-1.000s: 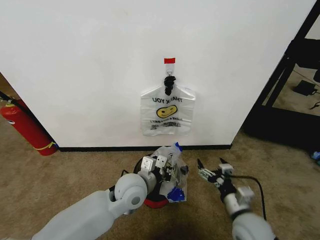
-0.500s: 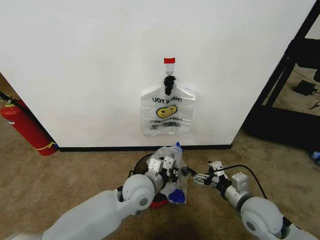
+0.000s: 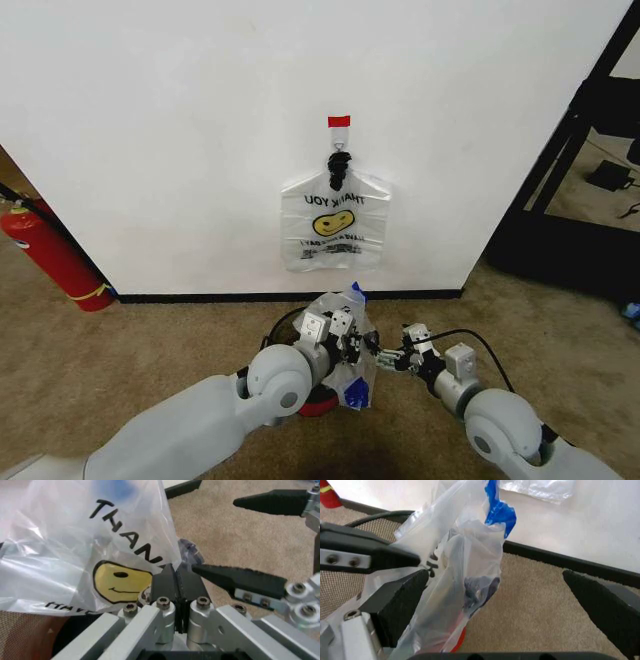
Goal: Pick up the garbage bag from the wall and place it over the trash bin.
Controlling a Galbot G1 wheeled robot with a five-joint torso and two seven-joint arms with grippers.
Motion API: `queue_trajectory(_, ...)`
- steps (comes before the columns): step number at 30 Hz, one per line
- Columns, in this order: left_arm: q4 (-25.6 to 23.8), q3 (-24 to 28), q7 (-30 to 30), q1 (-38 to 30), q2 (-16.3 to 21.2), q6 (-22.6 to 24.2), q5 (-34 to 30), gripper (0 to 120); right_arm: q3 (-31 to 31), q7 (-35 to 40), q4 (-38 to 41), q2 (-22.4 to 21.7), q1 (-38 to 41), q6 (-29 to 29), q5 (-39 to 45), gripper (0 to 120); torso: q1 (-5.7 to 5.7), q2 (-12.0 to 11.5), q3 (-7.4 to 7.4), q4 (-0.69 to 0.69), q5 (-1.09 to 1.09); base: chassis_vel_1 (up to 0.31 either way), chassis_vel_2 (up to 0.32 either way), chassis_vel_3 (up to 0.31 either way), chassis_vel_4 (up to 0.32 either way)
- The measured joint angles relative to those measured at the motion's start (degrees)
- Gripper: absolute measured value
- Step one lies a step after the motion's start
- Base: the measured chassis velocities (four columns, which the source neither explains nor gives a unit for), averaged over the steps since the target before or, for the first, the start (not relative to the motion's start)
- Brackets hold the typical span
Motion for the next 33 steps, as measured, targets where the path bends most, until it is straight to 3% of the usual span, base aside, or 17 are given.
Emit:
queue_trajectory(9, -0.62, -0.86, -0.15, 0.82, 0.05, 0.06, -0.62, 0, -3.74, 0.0, -4.08, 0.31, 4.87, -0.41, -0.8, 100, 0.0, 0.0, 0.0, 0.0, 0.0, 0.0, 0.0, 0.0, 0.0)
queue_trajectory(19, -1.87, -3.4, -0.16, 2.3, 1.52, 0.16, -1.55, 0, -3.49, -0.34, -6.45, 1.63, 3.69, -0.5, -0.09, 100, 0.0, 0.0, 0.0, -0.01, 0.0, 0.0, 0.0, 0.0, 0.0)
queue_trajectory(33, -2.5, -4.23, -0.23, 5.08, 1.59, 0.25, -0.92, 0, -0.45, -0.51, -2.12, 0.11, 1.8, -1.43, 5.33, 100, 0.0, 0.0, 0.0, -0.01, -0.01, 0.0, 0.0, 0.0, 0.0)
